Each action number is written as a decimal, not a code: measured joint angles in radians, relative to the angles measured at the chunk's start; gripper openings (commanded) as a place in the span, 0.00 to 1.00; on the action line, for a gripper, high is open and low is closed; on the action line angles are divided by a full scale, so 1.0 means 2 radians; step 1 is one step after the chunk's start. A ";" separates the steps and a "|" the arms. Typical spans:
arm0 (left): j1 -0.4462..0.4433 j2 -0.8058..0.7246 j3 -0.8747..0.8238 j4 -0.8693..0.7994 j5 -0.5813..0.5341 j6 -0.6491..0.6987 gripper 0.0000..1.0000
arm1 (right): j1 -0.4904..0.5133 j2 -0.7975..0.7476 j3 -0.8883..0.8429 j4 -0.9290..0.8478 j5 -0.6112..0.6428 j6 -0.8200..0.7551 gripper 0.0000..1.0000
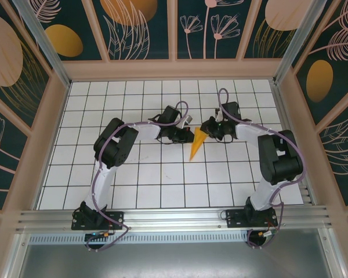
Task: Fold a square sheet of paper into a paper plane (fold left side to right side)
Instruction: Fold the wing for the fifth time at the center of the table.
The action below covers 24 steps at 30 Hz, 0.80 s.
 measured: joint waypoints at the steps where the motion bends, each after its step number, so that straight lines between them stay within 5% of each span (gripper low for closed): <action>1: 0.000 0.000 0.000 0.001 0.000 0.000 0.00 | 0.002 0.002 -0.002 0.003 0.000 0.001 0.13; 24: 0.001 0.000 -0.002 0.003 0.002 0.000 0.00 | 0.004 0.038 -0.019 0.012 0.014 0.002 0.09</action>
